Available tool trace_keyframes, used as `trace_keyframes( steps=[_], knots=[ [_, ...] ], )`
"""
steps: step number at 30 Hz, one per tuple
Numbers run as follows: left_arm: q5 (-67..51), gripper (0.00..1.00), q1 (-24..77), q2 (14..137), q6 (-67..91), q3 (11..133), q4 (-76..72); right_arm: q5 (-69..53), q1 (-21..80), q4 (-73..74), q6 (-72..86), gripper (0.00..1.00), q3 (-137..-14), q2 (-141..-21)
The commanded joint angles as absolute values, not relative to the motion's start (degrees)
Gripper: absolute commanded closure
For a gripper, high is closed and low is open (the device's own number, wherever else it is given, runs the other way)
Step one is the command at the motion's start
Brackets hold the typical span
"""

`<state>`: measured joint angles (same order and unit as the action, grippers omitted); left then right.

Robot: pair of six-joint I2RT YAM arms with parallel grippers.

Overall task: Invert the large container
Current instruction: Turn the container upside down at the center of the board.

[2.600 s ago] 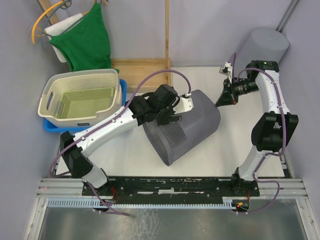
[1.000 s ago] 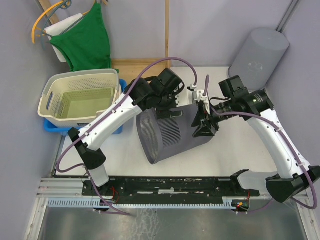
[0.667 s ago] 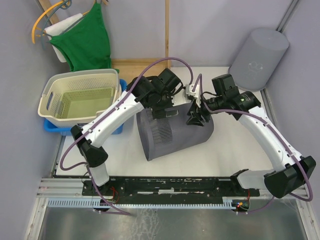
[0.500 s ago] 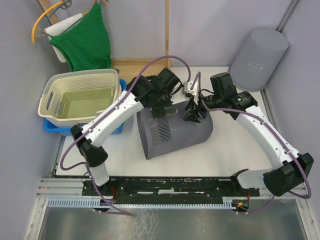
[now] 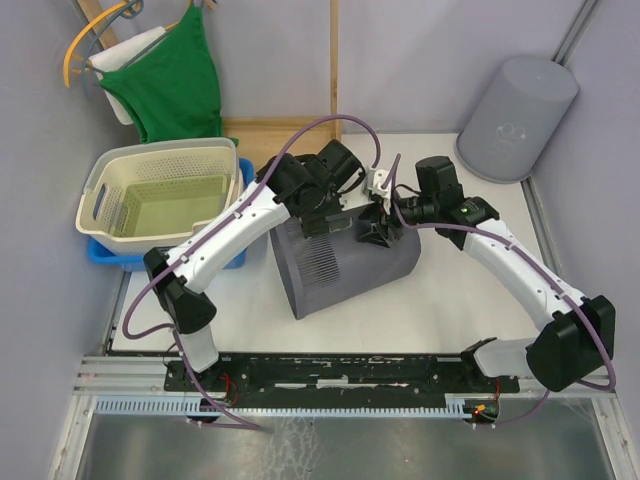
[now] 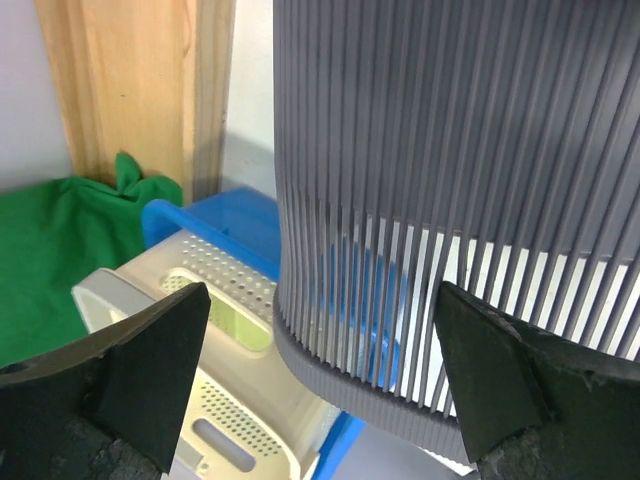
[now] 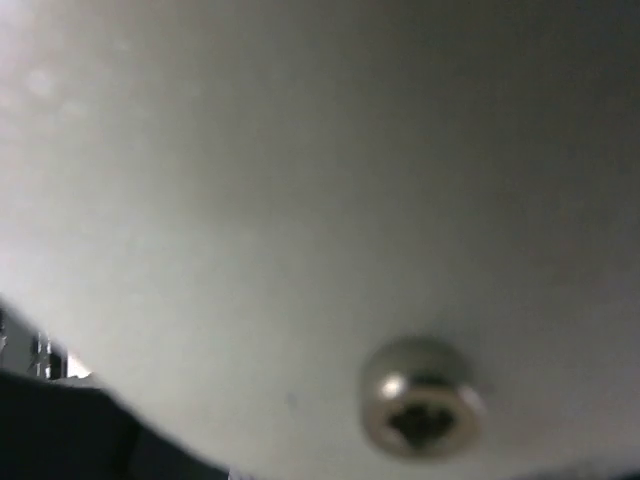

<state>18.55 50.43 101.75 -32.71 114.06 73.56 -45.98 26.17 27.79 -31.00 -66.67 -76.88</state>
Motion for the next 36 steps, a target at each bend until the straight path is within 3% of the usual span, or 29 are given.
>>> trace_keyframes(
  steps=[1, 12, 17, 23, 29, 36],
  knots=[
    [16.38, 0.01, 55.02, 100.12, -36.12, 124.86, 60.13, -40.23, 27.43, 29.05, -33.16, 0.40, -60.90, -80.80],
    [22.81, 0.01, 54.95, 101.19, -37.16, 136.25, 59.61, -37.68, 27.13, 31.93, -36.87, 0.39, -59.24, -82.65],
    [11.98, 0.01, 54.92, 100.59, -31.25, 143.75, 61.49, -36.35, 27.10, 33.07, -37.98, 0.39, -60.08, -85.72],
    [3.13, 0.01, 54.50, 94.51, -25.07, 139.00, 54.86, -36.07, 27.08, 34.50, -38.83, 0.39, -60.63, -87.85],
    [11.60, 0.01, 54.56, 94.11, -25.56, 141.62, 51.12, -35.16, 26.98, 33.22, -38.38, 0.39, -60.34, -86.63],
    [34.11, 0.01, 54.35, 93.21, -36.06, 134.79, 43.42, -36.92, 20.68, 35.26, -37.14, 0.38, -64.63, -78.79]
  ],
)
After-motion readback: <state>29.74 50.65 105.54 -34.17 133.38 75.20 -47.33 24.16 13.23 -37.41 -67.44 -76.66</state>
